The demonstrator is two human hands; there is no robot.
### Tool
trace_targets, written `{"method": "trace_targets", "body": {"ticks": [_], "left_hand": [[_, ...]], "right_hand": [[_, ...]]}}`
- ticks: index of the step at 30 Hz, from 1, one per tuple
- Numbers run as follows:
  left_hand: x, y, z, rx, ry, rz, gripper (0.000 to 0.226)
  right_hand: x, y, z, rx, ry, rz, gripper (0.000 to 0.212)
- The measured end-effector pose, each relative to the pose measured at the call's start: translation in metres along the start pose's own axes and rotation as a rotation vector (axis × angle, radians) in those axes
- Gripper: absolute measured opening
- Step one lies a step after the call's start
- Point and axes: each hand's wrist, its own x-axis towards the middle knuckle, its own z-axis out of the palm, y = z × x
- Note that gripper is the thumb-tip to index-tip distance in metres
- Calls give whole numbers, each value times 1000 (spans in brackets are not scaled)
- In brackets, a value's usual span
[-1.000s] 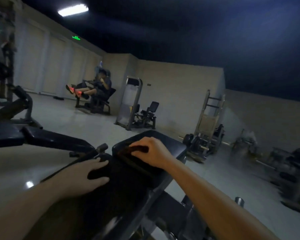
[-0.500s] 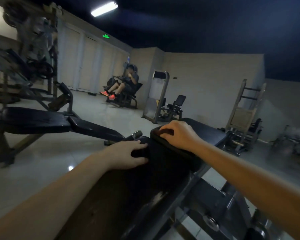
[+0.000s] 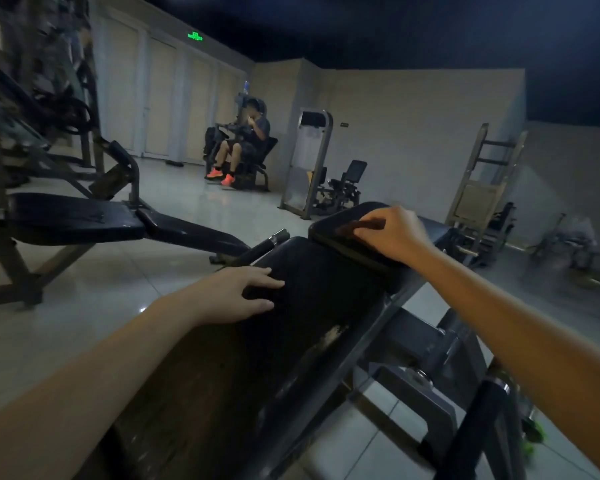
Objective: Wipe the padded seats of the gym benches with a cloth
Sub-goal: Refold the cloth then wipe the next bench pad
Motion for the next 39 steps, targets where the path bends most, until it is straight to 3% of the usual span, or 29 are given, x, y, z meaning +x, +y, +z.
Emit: {"method": "trace_targets", "body": {"ticks": [3,9,11,14,20,28,35,39], "left_hand": [[-1,-2,9,-10,27,32,51],[8,-3,20,-45,67,82,52],[8,-7,23,-14,73,85,52],[3,-14,25,38,79,108,52],[-22,-36,27,-1,3,148,50],[-48,-39,38,-36,105,259,41],[-69,-17,37,8,-35,110,48],[-75,-5,42,-5,-19,14,54]], "right_hand": [[-15,2,7,-128,117,-58,19],[-36,-23,14,-125,105,-13,20],[-59,-44,21,-70,24,-68,17],[-94,-68,48,-165,93,-184,21],[-100,-74,48,-123,129,-135,25],[-103,-45,31,-211,298,-93,32],[-141,-61,51,-148,301,27,24],[-199,-101,83,-63,188,-216,19]]}}
